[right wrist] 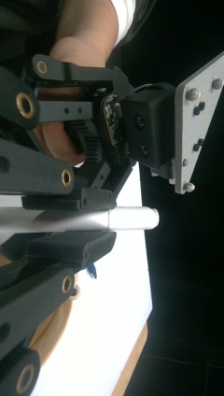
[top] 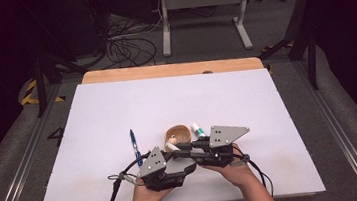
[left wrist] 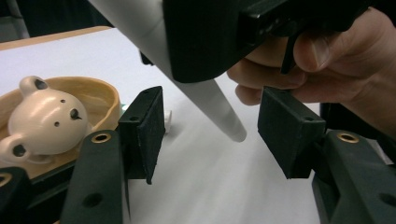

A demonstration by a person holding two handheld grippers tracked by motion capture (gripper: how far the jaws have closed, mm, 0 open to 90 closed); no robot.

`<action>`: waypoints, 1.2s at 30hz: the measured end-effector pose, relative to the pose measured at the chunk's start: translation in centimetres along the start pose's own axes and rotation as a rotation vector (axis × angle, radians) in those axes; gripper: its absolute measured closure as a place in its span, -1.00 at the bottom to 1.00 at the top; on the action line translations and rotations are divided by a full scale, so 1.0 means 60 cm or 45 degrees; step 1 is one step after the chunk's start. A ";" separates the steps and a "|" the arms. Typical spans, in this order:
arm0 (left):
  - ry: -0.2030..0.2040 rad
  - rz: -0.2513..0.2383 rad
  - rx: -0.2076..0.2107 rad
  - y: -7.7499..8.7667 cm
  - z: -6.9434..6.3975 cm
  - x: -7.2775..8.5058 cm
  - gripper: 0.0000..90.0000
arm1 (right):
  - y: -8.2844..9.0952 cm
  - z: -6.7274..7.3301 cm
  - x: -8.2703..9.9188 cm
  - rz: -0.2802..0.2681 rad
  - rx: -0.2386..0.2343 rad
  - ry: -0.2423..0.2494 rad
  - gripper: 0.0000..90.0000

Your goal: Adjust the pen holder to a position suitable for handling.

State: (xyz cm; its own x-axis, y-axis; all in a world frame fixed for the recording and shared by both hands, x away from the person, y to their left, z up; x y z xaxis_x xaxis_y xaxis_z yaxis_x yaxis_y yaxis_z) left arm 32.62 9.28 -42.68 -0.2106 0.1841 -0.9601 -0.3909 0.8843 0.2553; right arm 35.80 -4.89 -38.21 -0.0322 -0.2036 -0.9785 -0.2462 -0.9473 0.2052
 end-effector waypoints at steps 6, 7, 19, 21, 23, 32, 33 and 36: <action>-0.020 0.005 -0.001 0.000 0.000 0.002 0.21 | -0.008 0.005 -0.001 -0.024 -0.001 0.000 0.77; -0.014 0.010 -0.002 0.000 0.000 0.003 0.29 | -0.009 0.005 -0.001 -0.027 0.001 -0.002 0.77; 0.070 0.092 -0.019 0.009 0.019 0.008 0.66 | -0.007 0.001 0.002 -0.038 0.010 -0.004 0.76; 0.073 0.110 -0.024 0.010 0.020 0.009 0.67 | -0.007 0.002 0.003 -0.032 0.008 0.002 0.76; 0.069 0.134 -0.029 0.012 0.021 0.009 0.68 | -0.008 0.003 0.003 -0.023 0.002 0.015 0.76; 0.034 0.217 -0.049 0.017 0.024 0.007 0.73 | -0.004 0.004 0.003 0.004 -0.009 0.035 0.73; 0.031 0.222 -0.050 0.017 0.024 0.007 0.73 | -0.004 0.004 0.003 0.006 -0.013 0.034 0.72; 0.026 0.238 -0.049 0.019 0.023 0.006 0.73 | -0.005 0.004 0.005 0.016 -0.011 0.029 0.64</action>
Point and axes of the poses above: each handheld gripper's, and its own axes: y roughly backward along the jaws, x roughly out of its underside, z roughly to its left, the point moved 4 cm from there along -y, roughly forward along the jaws, and after that the axes turned 2 degrees about x, right-handed, at the moved point
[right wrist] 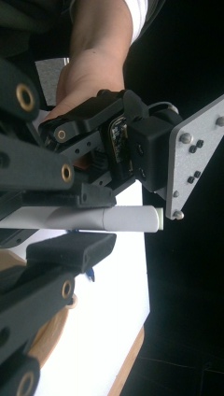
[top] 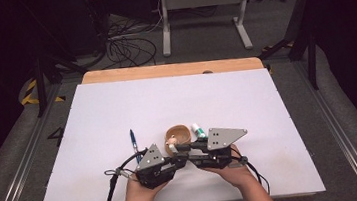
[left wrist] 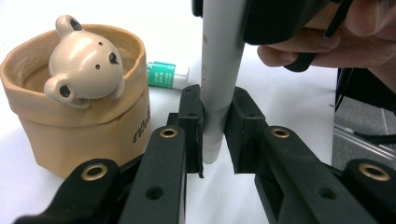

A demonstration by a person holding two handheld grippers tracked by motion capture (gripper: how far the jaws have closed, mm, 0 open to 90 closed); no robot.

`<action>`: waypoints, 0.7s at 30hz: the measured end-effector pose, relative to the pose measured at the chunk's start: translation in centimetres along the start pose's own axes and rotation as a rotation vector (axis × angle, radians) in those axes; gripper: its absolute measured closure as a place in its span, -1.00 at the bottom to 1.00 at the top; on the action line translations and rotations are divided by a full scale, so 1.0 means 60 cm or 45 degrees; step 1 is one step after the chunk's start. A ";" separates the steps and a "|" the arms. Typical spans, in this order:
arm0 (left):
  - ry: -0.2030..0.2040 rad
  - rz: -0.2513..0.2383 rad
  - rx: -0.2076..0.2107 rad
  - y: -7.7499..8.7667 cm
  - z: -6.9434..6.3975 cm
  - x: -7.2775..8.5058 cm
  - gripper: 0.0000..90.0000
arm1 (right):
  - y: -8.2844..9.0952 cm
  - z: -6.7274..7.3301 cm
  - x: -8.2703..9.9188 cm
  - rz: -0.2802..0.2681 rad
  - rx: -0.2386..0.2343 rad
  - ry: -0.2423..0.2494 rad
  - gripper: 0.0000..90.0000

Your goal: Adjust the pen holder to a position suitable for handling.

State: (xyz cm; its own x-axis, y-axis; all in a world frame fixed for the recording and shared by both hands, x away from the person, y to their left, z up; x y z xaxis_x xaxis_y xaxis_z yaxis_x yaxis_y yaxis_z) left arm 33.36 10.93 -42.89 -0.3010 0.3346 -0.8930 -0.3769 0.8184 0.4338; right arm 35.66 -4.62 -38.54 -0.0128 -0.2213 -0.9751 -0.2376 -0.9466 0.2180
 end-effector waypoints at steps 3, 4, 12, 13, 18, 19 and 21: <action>-0.015 0.010 0.001 0.003 -0.001 -0.003 0.73 | 0.001 -0.001 0.001 0.016 -0.001 0.004 0.59; -0.017 0.013 -0.001 0.004 -0.001 -0.004 0.73 | 0.002 -0.001 0.001 0.020 -0.004 0.003 0.57; -0.033 0.003 -0.015 0.020 0.004 -0.012 0.73 | 0.017 -0.010 0.004 0.034 0.005 -0.028 0.39; -0.028 -0.001 -0.018 0.022 0.004 -0.013 0.73 | 0.019 -0.012 0.004 0.036 0.012 -0.030 0.37; -0.033 -0.022 -0.023 0.033 0.008 -0.021 0.73 | 0.035 -0.021 0.006 0.027 0.044 -0.057 0.22; -0.033 -0.023 -0.022 0.035 0.008 -0.022 0.73 | 0.038 -0.023 0.006 0.029 0.053 -0.059 0.19; -0.033 -0.033 -0.023 0.040 0.009 -0.025 0.73 | 0.045 -0.027 0.007 0.027 0.071 -0.067 0.12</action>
Point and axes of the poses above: each handheld gripper's, and its own axes: y roughly backward along the jaws, x roughly out of its underside, z roughly to its left, the point moved 4 cm from there along -y, roughly forward along the jaws, and after that the axes turned 2 degrees about x, right-handed, at the moved point
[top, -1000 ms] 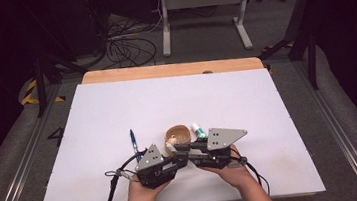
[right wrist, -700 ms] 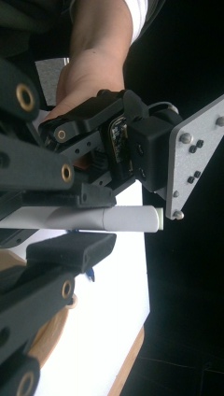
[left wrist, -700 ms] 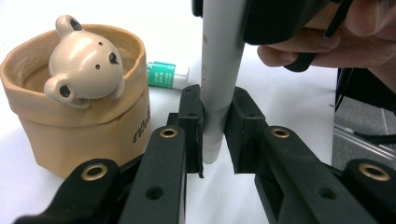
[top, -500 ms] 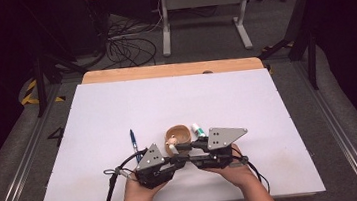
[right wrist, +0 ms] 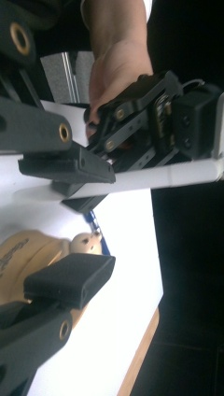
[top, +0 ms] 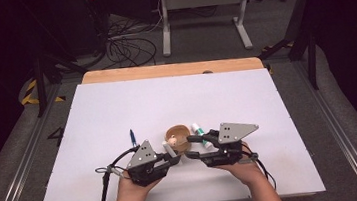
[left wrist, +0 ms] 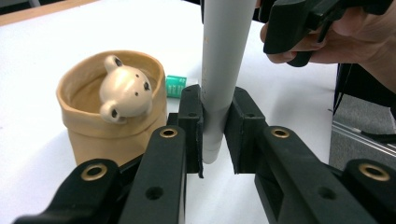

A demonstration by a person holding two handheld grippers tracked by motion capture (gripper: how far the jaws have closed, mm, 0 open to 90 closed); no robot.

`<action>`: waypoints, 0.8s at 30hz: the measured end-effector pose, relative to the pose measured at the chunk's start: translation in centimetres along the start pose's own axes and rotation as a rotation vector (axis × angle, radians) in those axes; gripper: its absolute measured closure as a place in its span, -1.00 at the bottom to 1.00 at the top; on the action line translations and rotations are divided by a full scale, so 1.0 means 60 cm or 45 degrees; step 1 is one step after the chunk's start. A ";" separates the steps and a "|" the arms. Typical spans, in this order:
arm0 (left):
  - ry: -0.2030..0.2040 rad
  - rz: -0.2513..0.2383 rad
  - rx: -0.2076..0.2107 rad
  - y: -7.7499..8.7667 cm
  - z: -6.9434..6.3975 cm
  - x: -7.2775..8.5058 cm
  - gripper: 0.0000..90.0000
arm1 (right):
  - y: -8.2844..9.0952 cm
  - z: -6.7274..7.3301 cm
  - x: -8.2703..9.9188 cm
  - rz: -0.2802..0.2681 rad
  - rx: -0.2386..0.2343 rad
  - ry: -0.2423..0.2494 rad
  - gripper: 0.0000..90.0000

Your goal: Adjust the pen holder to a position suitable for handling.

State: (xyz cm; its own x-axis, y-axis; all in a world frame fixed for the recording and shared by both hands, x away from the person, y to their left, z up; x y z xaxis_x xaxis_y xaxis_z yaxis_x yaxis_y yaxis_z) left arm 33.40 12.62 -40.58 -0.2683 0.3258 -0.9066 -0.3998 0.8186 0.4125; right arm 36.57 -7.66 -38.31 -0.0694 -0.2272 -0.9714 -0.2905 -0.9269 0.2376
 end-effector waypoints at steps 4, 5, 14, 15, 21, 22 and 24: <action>-0.005 -0.015 -0.002 0.007 0.002 -0.007 0.73 | 0.012 -0.010 0.004 -0.001 0.049 -0.015 0.03; -0.011 -0.018 -0.007 0.009 0.004 -0.009 0.72 | 0.015 -0.013 0.005 -0.002 0.063 -0.018 0.01; -0.021 -0.056 -0.035 0.023 0.014 -0.027 0.72 | 0.039 -0.032 0.012 0.014 0.158 -0.042 -0.20; -0.017 -0.062 -0.041 0.025 0.016 -0.029 0.72 | 0.042 -0.033 0.013 0.012 0.163 -0.047 -0.22; -0.010 -0.095 -0.072 0.029 0.029 -0.041 0.72 | 0.051 -0.035 0.015 0.020 0.183 -0.051 -0.29; -0.002 -0.103 -0.071 0.029 0.030 -0.044 0.72 | 0.052 -0.036 0.016 0.022 0.191 -0.048 -0.30; -0.006 -0.113 -0.079 0.030 0.034 -0.050 0.72 | 0.055 -0.038 0.016 0.019 0.197 -0.051 -0.31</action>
Point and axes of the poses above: each handheld gripper's, and its own axes: y roughly backward along the jaws, x roughly out of its underside, z roughly to its left, the point moved 4 cm from there along -y, roughly forward along the jaws, and after that the axes turned 2 degrees about x, right-handed, at the moved point
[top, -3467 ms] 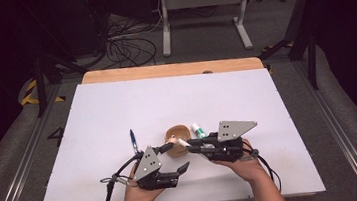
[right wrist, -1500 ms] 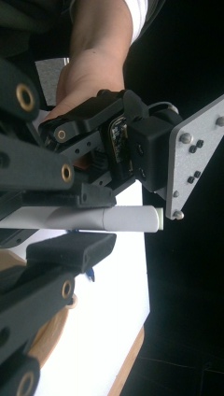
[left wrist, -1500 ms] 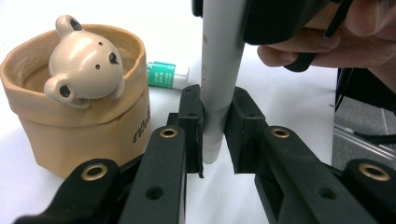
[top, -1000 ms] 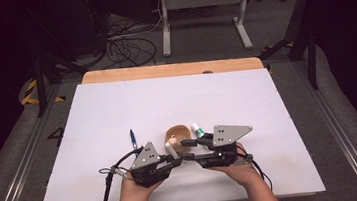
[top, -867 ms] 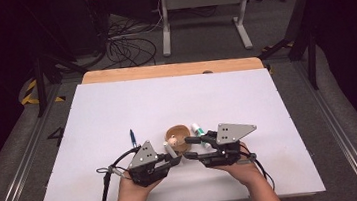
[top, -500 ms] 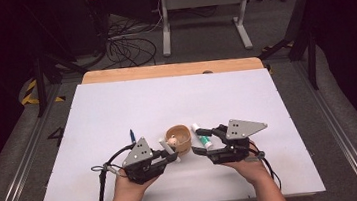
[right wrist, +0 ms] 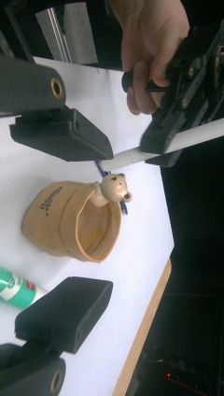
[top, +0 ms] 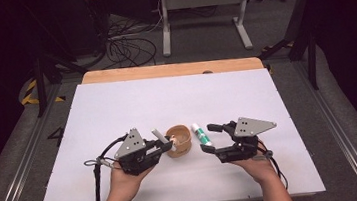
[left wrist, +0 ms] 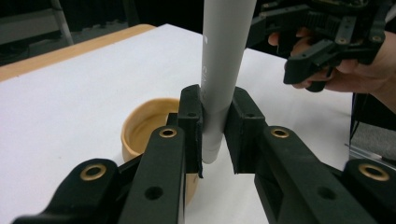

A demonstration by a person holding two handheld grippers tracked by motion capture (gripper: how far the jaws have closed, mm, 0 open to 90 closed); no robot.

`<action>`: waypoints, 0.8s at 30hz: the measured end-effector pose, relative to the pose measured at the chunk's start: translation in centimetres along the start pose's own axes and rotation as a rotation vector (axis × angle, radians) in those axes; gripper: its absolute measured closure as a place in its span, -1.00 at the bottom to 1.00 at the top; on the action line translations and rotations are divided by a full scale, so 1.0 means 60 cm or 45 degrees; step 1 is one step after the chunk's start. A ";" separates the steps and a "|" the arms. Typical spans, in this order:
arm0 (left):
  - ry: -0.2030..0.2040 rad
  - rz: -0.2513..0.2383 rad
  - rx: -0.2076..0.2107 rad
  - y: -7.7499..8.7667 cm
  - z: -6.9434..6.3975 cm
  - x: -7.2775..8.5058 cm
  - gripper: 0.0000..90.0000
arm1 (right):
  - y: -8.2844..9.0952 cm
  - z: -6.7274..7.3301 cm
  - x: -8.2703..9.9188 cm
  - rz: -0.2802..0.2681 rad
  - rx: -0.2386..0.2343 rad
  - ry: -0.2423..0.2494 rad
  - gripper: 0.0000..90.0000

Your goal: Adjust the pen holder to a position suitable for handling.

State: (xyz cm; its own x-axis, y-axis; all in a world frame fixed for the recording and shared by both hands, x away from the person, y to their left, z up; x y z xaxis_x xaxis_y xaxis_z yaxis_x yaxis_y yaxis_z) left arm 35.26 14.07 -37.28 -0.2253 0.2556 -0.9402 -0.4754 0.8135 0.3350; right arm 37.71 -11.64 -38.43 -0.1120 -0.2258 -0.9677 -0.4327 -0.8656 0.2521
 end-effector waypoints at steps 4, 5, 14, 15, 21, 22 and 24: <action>-0.004 -0.012 0.011 -0.004 0.003 -0.014 0.72 | 0.006 -0.005 0.001 -0.004 0.019 -0.009 -0.33; -0.003 -0.016 0.007 -0.005 0.003 -0.017 0.72 | 0.007 -0.006 0.001 -0.004 0.024 -0.008 -0.33; -0.003 -0.016 -0.033 -0.024 0.021 -0.032 0.72 | 0.008 -0.009 0.002 0.006 0.055 -0.009 -0.32; 0.009 -0.014 -0.031 -0.027 0.024 -0.032 0.72 | 0.008 -0.009 0.001 0.005 0.057 -0.009 -0.32; 0.009 -0.003 -0.085 -0.043 0.038 -0.027 0.72 | 0.008 -0.010 0.001 0.003 0.061 -0.008 -0.32; 0.020 -0.001 -0.084 -0.045 0.041 -0.026 0.72 | 0.008 -0.010 0.001 0.003 0.062 -0.008 -0.32; 0.024 0.006 -0.088 -0.049 0.044 -0.025 0.72 | 0.008 -0.010 0.001 0.003 0.061 -0.009 -0.32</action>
State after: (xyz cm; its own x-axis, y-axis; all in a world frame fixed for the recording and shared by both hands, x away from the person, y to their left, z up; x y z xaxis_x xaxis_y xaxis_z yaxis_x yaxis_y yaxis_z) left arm 39.25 12.68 -37.04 -0.2433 0.2488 -0.9375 -0.5314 0.7744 0.3434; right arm 38.01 -12.32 -38.39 -0.1189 -0.2244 -0.9672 -0.4747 -0.8428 0.2539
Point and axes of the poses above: each handheld gripper's, and its own axes: y roughly backward along the jaws, x roughly out of its underside, z roughly to its left, the point moved 4 cm from there along -y, roughly forward along the jaws, and after that the axes turned 2 degrees about x, right-handed, at the moved point
